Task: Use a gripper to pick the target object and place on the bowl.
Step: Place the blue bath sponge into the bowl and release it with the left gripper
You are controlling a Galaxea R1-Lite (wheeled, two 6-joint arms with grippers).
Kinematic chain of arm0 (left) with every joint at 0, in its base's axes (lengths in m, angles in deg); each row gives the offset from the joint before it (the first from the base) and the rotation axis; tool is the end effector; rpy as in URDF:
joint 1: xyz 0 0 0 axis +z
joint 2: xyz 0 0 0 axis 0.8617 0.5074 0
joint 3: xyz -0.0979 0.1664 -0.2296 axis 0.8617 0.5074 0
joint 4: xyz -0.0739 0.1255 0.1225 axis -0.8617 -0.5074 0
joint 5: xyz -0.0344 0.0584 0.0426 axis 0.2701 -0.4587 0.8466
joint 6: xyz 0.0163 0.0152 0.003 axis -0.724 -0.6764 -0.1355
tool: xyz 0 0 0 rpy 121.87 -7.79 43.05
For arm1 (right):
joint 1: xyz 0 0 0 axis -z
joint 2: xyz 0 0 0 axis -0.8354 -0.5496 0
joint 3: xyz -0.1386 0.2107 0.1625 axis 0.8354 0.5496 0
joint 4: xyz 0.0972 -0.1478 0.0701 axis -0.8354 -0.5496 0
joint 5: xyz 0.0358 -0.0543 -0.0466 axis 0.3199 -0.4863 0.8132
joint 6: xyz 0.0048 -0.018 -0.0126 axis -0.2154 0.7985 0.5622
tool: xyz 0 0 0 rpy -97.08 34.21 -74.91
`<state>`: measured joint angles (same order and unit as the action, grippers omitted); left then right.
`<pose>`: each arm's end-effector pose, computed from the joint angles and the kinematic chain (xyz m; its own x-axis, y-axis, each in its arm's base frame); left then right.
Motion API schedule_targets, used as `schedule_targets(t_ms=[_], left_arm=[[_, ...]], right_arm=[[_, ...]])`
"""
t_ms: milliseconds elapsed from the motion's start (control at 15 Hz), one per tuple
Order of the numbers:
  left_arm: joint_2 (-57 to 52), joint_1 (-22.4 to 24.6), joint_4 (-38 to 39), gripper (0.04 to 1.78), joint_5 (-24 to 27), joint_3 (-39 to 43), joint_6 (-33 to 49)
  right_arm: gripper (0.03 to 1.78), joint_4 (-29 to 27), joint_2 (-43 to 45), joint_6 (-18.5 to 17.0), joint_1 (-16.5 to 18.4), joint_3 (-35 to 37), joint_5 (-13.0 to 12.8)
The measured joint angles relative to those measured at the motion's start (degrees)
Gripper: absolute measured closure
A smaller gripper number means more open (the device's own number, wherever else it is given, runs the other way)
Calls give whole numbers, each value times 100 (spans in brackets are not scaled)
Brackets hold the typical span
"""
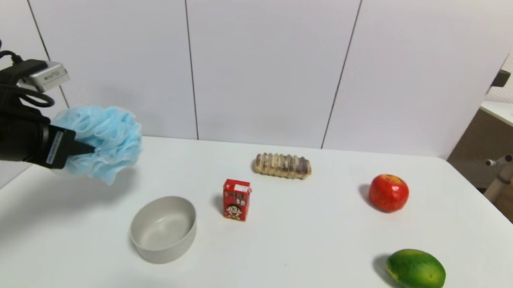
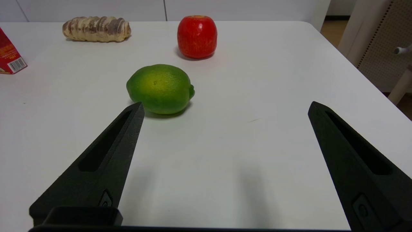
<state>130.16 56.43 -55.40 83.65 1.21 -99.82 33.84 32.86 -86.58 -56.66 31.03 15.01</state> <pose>0.2164 -0.0148 0.2597 0.7606 -0.1871 -0.6216 0.2769 0.9596 0.0500 -0.0229 0.0000 0.0755 1.0000 0.0002 0.0013 -0.0002 1.0000 0.0000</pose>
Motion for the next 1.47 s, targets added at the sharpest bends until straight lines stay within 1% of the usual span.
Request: schedule_targets(t_ms=[133, 267, 467, 667, 867, 1400, 1467], left_arm=[[-373, -250, -2, 156, 0, 247, -11], [-563, -595, -5, 156, 2, 333, 0], [-618, -1213, -13, 156, 6, 516, 37], [-505, -1576, 6, 156, 9, 912, 39], [-310, -1709, 9, 156, 9, 1124, 0], [176, -1910, 223, 156, 6, 973, -5], [206, -1926, 232, 149, 4, 948, 0]], right_arm=[[6, 0, 0, 0, 0, 0, -2], [6, 0, 0, 0, 0, 0, 0], [6, 0, 0, -2, 0, 0, -2], [6, 0, 0, 0, 0, 0, -2], [6, 0, 0, 0, 0, 0, -2], [6, 0, 0, 0, 0, 0, -5], [6, -2, 0, 0, 0, 0, -5]])
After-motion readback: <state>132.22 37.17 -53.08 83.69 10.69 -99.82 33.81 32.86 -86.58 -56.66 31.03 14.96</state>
